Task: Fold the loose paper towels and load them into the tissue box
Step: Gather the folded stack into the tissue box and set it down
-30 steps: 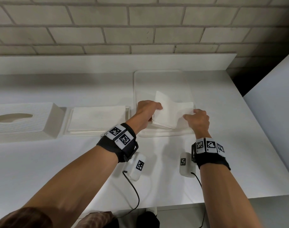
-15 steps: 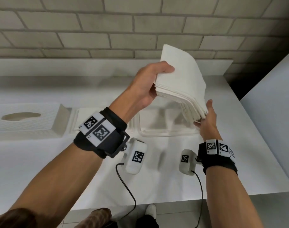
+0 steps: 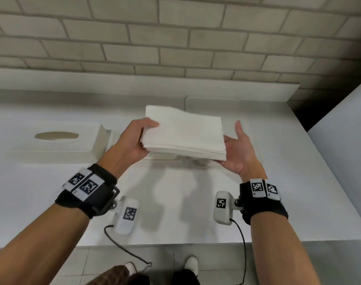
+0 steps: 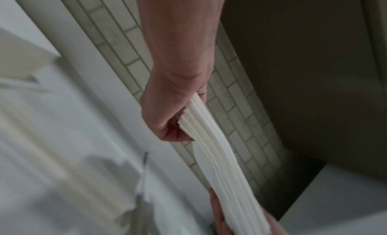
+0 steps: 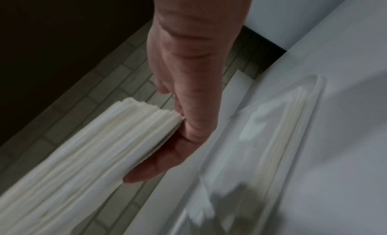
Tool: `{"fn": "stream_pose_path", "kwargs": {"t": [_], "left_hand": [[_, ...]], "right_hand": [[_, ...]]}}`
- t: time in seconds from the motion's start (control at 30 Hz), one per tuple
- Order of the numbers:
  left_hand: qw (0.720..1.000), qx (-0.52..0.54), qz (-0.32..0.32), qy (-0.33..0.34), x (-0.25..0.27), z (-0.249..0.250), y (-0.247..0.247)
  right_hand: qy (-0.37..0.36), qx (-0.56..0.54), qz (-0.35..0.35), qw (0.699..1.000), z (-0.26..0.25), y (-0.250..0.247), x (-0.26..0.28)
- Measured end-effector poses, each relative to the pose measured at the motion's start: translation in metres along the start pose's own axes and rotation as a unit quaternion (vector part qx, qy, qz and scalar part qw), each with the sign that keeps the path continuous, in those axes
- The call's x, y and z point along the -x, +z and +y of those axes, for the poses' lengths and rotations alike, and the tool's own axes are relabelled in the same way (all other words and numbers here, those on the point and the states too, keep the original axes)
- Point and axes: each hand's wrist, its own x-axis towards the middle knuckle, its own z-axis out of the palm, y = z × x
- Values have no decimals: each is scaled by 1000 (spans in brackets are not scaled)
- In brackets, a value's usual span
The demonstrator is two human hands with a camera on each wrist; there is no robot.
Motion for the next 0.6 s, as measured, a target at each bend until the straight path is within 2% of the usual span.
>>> {"fn": "stream_pose_path", "kwargs": {"t": [0.17,0.27,0.37,0.5,0.6], "left_hand": [[990,-58,95,-86,13,-23,-72],[977,-65,107,-171,23,-30,-97],[967,-90,102,-214,30,-38,-112],[970,-124,103,-182,33,-49,-120],[970,-200,126,-62,32,-62,-126]], "right_hand": [[37,145,-12,989,52,34,-7],[44,213,0,976,80,38,-14],[45,249,-6,967,98,39,-15],[9,316,-17,949,115,39,-13],[-57,319,-11,946,118,37,-9]]}}
